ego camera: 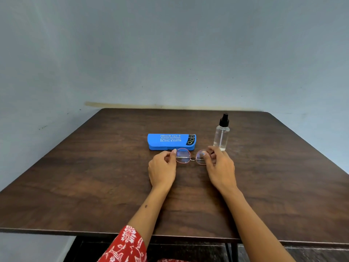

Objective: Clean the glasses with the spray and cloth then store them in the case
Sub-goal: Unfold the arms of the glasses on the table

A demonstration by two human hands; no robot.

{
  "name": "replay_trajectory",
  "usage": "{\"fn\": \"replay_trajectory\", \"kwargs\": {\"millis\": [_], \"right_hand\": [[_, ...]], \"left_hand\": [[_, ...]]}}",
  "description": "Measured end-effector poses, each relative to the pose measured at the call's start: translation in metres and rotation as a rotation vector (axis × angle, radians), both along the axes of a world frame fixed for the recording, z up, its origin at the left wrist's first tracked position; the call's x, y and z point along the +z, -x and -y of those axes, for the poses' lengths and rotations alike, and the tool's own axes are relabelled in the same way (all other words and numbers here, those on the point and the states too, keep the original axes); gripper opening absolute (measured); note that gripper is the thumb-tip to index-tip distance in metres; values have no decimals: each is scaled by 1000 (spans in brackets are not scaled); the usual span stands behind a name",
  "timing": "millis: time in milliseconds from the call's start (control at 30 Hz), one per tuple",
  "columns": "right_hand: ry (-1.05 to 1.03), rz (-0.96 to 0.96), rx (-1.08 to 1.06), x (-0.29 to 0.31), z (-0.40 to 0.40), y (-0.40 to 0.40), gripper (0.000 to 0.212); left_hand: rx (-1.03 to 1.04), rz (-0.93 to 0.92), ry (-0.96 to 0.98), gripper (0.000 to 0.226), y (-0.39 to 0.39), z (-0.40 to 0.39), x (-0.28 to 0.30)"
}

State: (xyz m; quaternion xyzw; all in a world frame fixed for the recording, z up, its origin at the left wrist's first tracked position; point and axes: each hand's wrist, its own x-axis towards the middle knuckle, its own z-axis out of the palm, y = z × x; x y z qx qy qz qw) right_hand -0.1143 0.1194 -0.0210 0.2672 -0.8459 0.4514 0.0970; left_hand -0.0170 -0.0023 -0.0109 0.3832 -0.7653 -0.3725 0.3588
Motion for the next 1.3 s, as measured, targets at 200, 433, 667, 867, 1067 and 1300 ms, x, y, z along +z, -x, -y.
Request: {"fn": "replay_trajectory", "kwargs": {"millis": [200,433,667,867,1067,1300], "right_hand": [[27,-15,-5,0,0,0,24],[84,-31,-35,4,-2,-4,35],[219,154,-50,7,-5,-6,18],[164,141,-7,6,-2,-6,38],[58,73,-11,3,0,-3,27],[7,31,-29,2,1,-3,21]], "left_hand": [[8,-33,-4,35,1,1,-2],[-23,-119,-100,32,-1,2,-4],[-32,-108,-152,20,-1,3,-2],[-86,-106,-83,19,-3,3,-1],[-111,-76,1,16,-3,1,-2],[-154,-55,66,18,-3,0,-2]]}}
